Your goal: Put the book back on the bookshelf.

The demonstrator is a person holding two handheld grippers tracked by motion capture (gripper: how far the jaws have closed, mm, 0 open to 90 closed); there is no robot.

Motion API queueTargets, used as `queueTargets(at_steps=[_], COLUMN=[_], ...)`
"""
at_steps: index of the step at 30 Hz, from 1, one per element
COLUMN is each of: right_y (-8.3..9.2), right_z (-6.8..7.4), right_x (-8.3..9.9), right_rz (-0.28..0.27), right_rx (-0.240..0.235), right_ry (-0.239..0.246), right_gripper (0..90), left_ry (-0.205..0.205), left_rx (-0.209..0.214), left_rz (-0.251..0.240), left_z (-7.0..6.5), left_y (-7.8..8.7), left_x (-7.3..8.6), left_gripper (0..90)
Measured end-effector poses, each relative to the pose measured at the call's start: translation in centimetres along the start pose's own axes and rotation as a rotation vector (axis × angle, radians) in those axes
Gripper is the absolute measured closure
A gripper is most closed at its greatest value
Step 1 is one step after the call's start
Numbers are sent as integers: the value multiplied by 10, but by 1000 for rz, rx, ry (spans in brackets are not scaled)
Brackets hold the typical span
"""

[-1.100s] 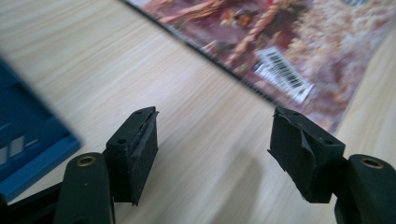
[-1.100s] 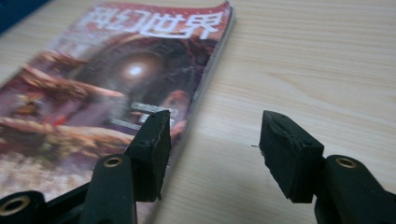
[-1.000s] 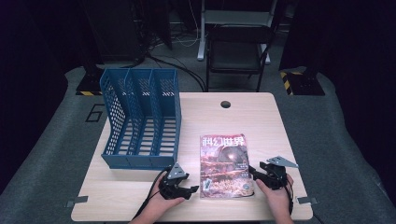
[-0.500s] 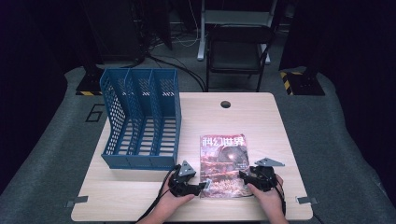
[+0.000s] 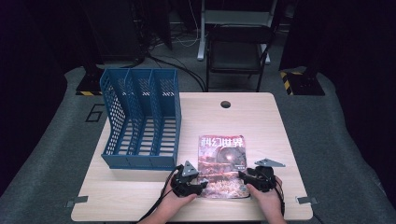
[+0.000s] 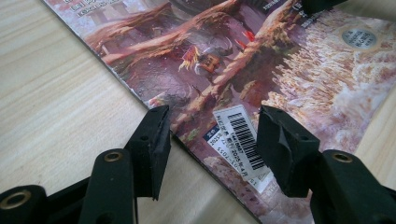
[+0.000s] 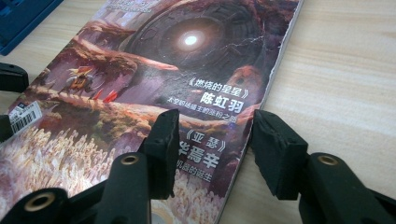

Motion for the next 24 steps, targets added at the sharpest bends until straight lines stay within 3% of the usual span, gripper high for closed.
queueTargets(at_steps=[7, 14, 16, 20, 24], right_y=[2, 5, 7, 9, 11], right_z=[11, 31, 33, 31, 22], right_x=[4, 11, 13, 14, 7], right_rz=[38, 89, 94, 91, 46], right_rx=[-34, -30, -38, -65, -29], right_ry=[-26, 15, 6, -9, -29], right_gripper=[555, 565, 569, 570, 494], left_ry=[-18, -14, -21, -7, -4], left_rx=[2, -7, -8, -1, -18], left_rz=[38, 49, 47, 52, 47], left_z=[1, -5, -5, -6, -3], left_y=[14, 30, 33, 35, 34], left_x=[10, 24, 26, 29, 27], left_gripper=[450, 451, 451, 459, 418])
Point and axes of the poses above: each handheld gripper's, and its own axes: y roughly backward along the jaws, x roughly out of its underside, z roughly to its left, the point moved 3 cm from there along -y, roughly forward along the jaws, and after that the axes turned 8 degrees about -x, right-handed, at the moved point
